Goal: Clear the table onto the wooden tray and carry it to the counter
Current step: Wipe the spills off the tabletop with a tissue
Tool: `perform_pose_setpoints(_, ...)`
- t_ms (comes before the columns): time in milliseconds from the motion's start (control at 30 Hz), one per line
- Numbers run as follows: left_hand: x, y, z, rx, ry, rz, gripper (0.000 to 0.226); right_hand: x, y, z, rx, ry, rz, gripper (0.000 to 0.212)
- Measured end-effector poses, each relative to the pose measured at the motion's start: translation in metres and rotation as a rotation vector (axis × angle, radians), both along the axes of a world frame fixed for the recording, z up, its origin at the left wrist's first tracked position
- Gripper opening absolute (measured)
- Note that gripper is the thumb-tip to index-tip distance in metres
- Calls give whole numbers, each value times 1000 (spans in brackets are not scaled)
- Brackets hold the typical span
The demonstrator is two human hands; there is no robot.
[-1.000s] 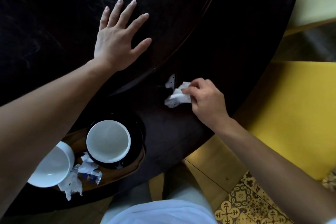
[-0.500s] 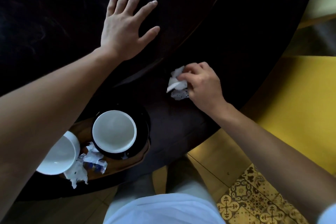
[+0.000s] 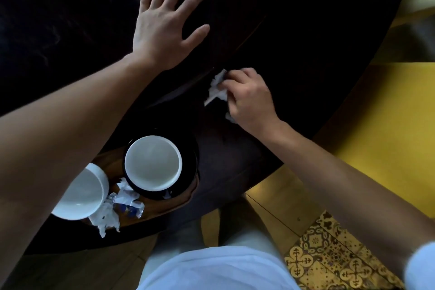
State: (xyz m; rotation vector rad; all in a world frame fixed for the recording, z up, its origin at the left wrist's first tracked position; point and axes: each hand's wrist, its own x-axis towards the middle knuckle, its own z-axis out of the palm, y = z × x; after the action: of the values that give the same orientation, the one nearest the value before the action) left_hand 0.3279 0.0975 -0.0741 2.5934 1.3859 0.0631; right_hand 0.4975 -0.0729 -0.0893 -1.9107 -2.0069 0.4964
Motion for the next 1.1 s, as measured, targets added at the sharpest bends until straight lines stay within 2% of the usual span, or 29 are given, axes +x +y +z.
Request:
perform_pose_setpoints(200,-1,-1,2,-1,-6,0,66,25,-35,8,-56,21,174,17)
perform_pose_setpoints(267,-2,-1,1,-1,-12,-2,66,39,-30,11,-21,63,106,15)
perform_pose_setpoints(400,-1,-1,1,3,-6,1,67,71,15,15,83,21,-230,25)
perform_pose_setpoints(467,-1,-1,1,5,-7,2,67,75,39,12,48,-21,-256,30)
perform_pose_setpoints(600,0,-2,2,1,-8,6,67,64,57,3,1,-96,-175,37)
perform_pose_setpoints(733,1,-2,2,3,-4,11,66,58,27,-1,-38,-104,-23,24)
perform_pose_setpoints(833,1,-2,2,1,-9,9,67,53,-12,1,-99,-68,75,25)
perform_pose_setpoints(900,2,-2,2,5,-9,13,66,54,-30,8,-127,4,50,30)
perform_pose_setpoints(1000,2,-2,3,-4,-11,13,67,61,-49,20,-13,83,-124,29)
perform_pose_setpoints(1100,2,-2,3,2,-4,12,67,51,-75,24,19,91,-73,25)
